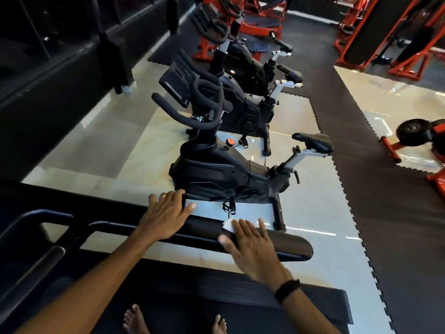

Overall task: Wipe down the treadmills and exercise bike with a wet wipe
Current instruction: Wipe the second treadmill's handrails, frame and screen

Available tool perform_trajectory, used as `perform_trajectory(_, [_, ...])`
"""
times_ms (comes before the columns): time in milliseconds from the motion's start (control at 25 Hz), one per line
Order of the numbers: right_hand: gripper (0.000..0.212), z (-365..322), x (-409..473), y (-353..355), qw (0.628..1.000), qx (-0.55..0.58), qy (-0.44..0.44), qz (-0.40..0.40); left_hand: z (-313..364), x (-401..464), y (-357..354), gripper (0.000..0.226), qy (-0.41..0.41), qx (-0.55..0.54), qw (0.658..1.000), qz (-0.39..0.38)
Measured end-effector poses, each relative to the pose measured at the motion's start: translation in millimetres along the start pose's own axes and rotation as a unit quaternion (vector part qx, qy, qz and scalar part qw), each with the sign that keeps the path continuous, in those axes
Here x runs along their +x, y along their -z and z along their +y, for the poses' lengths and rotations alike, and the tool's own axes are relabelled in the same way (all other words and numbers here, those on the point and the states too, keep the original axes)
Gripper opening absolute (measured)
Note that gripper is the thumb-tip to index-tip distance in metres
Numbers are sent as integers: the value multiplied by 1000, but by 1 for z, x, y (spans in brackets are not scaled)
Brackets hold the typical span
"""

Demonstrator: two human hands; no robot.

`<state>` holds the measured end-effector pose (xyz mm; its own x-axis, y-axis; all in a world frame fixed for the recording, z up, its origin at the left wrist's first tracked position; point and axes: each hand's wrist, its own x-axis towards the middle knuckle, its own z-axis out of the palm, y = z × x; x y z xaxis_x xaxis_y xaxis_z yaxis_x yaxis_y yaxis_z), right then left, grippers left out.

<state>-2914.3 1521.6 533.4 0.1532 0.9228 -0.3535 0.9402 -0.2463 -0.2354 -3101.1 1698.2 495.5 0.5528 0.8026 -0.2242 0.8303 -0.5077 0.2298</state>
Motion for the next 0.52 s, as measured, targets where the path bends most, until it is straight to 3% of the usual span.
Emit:
perform_trajectory(120, [89, 22, 47, 25, 989, 87, -29, -120, 55, -13, -17, 94, 14, -4, 998, 62])
perform_trajectory(240, [80, 0, 89, 31, 950, 212, 1, -228, 81, -20, -21, 87, 51, -92, 988, 112])
perform_trajectory(400, [85, -25, 87, 27, 950, 232, 43, -205, 84, -25, -17, 91, 76, -253, 957, 118])
perform_trajectory(520, [64, 12, 50, 31, 957, 227, 77, -161, 85, -25, -21, 92, 79, -249, 959, 114])
